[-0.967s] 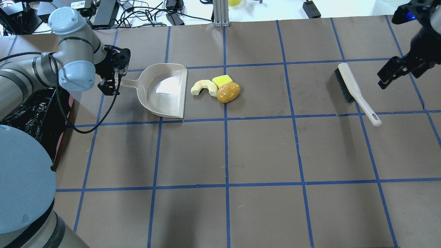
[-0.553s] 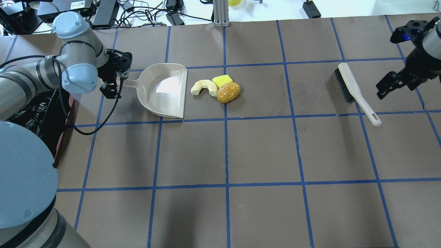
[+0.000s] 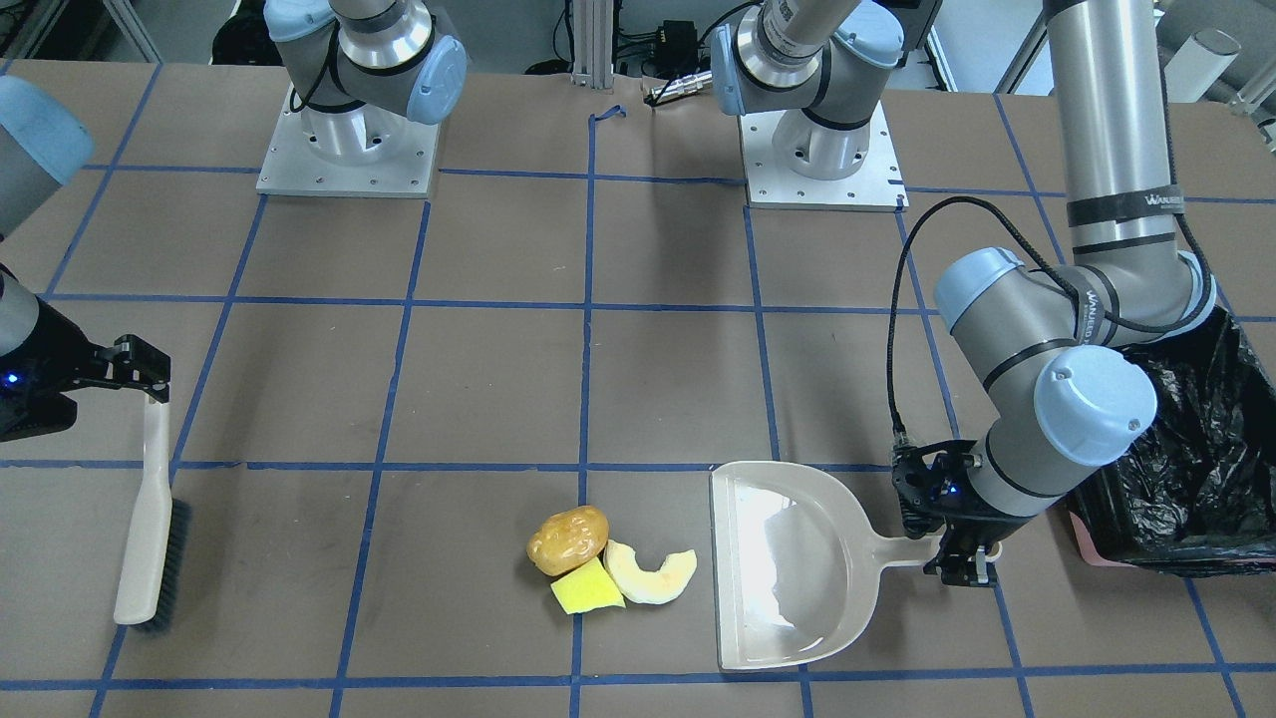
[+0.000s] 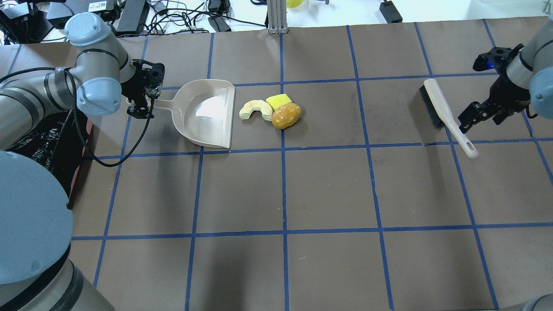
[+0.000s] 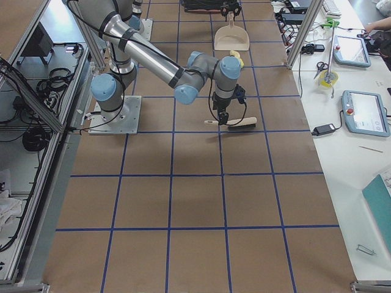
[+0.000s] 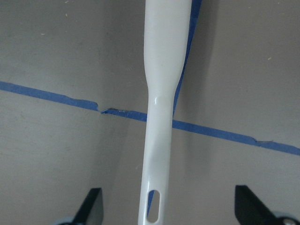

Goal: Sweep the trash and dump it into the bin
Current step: 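Grasp the white brush handle with the right gripper and lift it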

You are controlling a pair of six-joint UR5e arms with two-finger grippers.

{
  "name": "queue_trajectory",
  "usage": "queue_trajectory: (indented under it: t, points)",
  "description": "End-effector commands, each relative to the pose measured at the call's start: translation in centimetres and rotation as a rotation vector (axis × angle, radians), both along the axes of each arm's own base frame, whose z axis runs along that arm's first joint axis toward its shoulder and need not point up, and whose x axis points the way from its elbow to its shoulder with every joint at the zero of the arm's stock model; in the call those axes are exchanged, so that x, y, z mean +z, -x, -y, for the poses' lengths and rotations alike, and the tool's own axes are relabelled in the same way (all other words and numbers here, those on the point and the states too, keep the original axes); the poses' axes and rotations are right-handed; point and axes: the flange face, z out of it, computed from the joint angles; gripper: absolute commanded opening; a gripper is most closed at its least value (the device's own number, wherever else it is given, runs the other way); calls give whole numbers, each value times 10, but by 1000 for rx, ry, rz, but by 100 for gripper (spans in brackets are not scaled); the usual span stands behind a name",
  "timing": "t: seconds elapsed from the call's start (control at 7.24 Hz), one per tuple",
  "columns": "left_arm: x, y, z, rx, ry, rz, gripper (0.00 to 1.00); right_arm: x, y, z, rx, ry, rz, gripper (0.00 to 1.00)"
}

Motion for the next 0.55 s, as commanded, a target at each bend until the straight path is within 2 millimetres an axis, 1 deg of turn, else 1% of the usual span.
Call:
queue_trajectory:
  t: [0.0, 0.14, 0.28, 0.41]
  points:
    - [10, 1, -1, -11, 15, 9, 0, -27, 3, 7, -5, -31, 9, 100]
    - [15, 8, -1, -20, 21, 17, 0, -34, 1, 8, -5, -43, 12, 100]
    - [15, 7, -2, -24, 18, 50, 0, -39, 1, 9, -6, -50, 20, 99]
    - [16, 8, -3, -27, 12, 88, 0, -42, 1, 9, -4, -55, 20, 97]
